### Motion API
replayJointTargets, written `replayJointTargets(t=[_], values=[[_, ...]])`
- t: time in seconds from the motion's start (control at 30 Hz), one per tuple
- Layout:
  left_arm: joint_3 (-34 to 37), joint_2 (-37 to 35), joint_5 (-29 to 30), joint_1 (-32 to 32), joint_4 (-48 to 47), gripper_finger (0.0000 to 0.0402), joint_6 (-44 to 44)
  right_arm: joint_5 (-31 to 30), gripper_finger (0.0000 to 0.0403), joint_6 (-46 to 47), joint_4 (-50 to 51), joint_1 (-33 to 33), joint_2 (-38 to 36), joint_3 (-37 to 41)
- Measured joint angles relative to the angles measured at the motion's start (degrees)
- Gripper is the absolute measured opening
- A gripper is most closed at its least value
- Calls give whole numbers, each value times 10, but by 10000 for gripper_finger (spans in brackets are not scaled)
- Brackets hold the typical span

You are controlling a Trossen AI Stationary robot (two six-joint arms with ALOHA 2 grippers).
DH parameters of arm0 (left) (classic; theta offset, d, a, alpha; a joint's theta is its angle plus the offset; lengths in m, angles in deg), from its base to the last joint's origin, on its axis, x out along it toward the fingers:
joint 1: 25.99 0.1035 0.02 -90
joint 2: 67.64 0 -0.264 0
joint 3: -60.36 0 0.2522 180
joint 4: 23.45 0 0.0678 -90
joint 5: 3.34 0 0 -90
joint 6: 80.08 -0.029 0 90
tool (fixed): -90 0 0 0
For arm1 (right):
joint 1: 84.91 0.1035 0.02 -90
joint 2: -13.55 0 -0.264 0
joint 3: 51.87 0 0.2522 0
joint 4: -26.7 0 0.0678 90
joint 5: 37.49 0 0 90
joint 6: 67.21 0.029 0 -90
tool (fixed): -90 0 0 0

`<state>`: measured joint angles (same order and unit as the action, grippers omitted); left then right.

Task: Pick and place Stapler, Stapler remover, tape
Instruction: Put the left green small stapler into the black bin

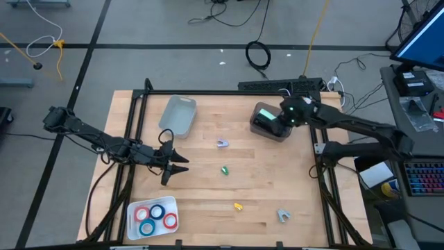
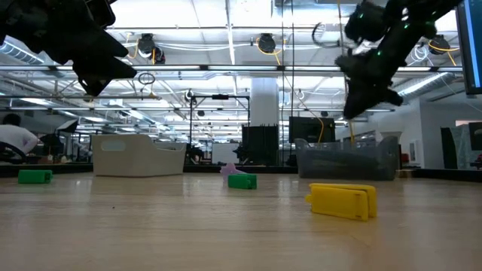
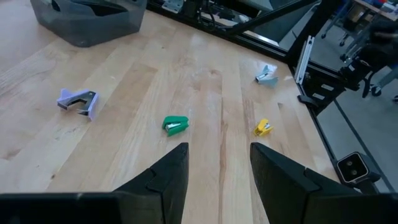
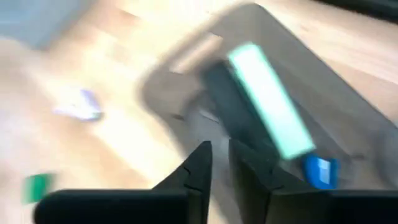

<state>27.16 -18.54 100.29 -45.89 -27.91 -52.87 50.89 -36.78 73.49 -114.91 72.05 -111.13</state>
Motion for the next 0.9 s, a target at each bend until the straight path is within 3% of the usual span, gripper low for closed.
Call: replayJointTargets(t=[0.2,0.43,0.6,0.9], values=[[0,0,0,0,0,175,1,9,3,-28,-18,37,-83,0],[0,0,0,0,25,175,16,-2,2,-37,-15,72,-164,0],[0,0,0,0,70,175,15,-45,3,-26,-17,100,-208,6],[0,0,0,0,117,175,18,-61,1,16,-32,127,-299,92]])
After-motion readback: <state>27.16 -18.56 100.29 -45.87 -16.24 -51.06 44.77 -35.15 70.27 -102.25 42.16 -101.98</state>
